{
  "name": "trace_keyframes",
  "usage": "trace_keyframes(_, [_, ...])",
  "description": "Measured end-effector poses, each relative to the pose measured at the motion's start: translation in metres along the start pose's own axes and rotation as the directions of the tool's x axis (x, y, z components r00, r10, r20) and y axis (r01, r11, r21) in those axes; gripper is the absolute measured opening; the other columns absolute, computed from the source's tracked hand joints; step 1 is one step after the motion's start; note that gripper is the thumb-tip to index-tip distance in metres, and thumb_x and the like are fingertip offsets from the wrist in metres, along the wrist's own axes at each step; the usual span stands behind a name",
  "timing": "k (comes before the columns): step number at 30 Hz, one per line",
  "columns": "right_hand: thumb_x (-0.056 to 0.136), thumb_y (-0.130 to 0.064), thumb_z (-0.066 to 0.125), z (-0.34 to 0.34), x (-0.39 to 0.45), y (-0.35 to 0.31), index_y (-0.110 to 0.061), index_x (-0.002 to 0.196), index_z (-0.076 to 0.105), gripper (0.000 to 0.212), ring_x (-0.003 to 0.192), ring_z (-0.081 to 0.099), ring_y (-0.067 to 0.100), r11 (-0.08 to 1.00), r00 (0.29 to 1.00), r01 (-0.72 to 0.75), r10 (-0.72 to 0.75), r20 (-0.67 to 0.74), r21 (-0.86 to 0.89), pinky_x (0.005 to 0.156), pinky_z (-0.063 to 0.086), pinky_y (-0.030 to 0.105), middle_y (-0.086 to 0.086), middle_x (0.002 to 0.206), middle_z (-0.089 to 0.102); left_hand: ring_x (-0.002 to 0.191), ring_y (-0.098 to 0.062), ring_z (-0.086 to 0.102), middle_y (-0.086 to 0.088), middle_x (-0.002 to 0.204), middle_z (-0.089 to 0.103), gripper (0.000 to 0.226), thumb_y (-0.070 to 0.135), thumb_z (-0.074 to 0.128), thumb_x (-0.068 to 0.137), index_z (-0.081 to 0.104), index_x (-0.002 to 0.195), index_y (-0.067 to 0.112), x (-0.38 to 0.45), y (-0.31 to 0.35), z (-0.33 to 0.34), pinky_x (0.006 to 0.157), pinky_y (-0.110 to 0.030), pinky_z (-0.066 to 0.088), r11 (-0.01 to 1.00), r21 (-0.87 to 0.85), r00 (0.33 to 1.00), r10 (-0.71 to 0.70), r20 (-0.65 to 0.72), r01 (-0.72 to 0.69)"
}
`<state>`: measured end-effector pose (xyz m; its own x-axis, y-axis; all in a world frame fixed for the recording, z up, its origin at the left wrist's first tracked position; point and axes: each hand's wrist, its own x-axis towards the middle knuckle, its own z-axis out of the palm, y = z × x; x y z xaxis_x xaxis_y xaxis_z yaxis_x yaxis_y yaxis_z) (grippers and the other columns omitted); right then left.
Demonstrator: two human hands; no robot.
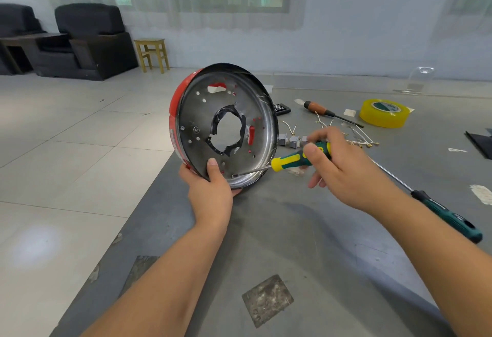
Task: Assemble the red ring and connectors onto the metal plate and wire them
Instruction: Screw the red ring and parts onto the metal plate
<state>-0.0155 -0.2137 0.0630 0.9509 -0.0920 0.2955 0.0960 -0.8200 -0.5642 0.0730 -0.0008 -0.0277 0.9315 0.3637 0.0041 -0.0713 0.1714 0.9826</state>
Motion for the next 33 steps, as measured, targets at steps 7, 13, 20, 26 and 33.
trace_keyframes(7, [0.102, -0.041, 0.049, -0.013, -0.004, -0.003, -0.037, 0.123, 0.053, 0.021, 0.085, 0.071, 0.009, 0.954, 0.949, 0.294, -0.299, 0.098, 0.061, 0.072, 0.051, 0.018, -0.026, 0.100, 0.074, 0.101, -0.009, 0.067, 0.026, 0.108, 0.059, 0.036, 0.033, 0.056, 0.107, 0.040, 0.139, 0.029, 0.001, -0.001, 0.000, 0.071, -0.047, 0.067, 1.000, 0.016, 1.000, -0.004, 0.000, 0.004])
trace_keyframes(13, [0.087, -0.077, 0.029, -0.007, -0.007, -0.018, -0.024, 0.095, 0.059, 0.061, 0.063, 0.072, 0.011, 0.993, 0.998, 0.061, -0.062, -0.007, -0.105, 0.069, 0.058, 0.036, -0.006, 0.064, 0.073, 0.099, -0.012, 0.069, 0.028, 0.106, 0.057, 0.028, 0.034, 0.056, 0.107, 0.038, 0.129, 0.034, 0.000, 0.000, 0.001, 0.075, -0.049, 0.066, 1.000, 0.019, 1.000, -0.007, 0.007, 0.007])
trace_keyframes(20, [0.099, -0.054, 0.037, -0.009, -0.009, -0.022, -0.035, 0.117, 0.040, 0.027, 0.075, 0.065, 0.015, 0.996, 0.995, 0.085, -0.084, 0.056, -0.015, 0.079, 0.054, 0.048, -0.009, 0.089, 0.069, 0.096, -0.003, 0.066, 0.027, 0.108, 0.057, 0.030, 0.030, 0.055, 0.108, 0.040, 0.133, 0.027, 0.001, 0.001, 0.001, 0.064, -0.040, 0.066, 0.999, -0.045, 1.000, -0.020, 0.009, 0.020])
trace_keyframes(26, [0.096, -0.046, 0.048, -0.023, -0.009, -0.025, -0.033, 0.119, 0.059, 0.028, 0.072, 0.067, 0.002, 0.969, 0.968, 0.238, -0.232, 0.097, -0.060, 0.062, 0.048, 0.016, -0.019, 0.076, 0.074, 0.096, -0.002, 0.065, 0.027, 0.107, 0.057, 0.032, 0.030, 0.054, 0.108, 0.038, 0.136, 0.026, 0.000, 0.001, 0.002, 0.069, -0.045, 0.067, 1.000, -0.023, 1.000, -0.017, 0.009, 0.018])
trace_keyframes(33, [0.096, -0.064, 0.022, -0.003, -0.008, -0.039, -0.025, 0.098, 0.053, 0.050, 0.071, 0.059, 0.030, 0.927, 0.992, 0.017, -0.062, -0.108, -0.375, 0.060, 0.045, 0.039, 0.004, 0.068, 0.061, 0.105, -0.018, 0.069, 0.024, 0.108, 0.059, 0.035, 0.032, 0.054, 0.108, 0.039, 0.139, 0.025, -0.002, 0.002, 0.000, 0.080, -0.051, 0.065, 1.000, 0.009, 1.000, -0.020, 0.021, 0.020])
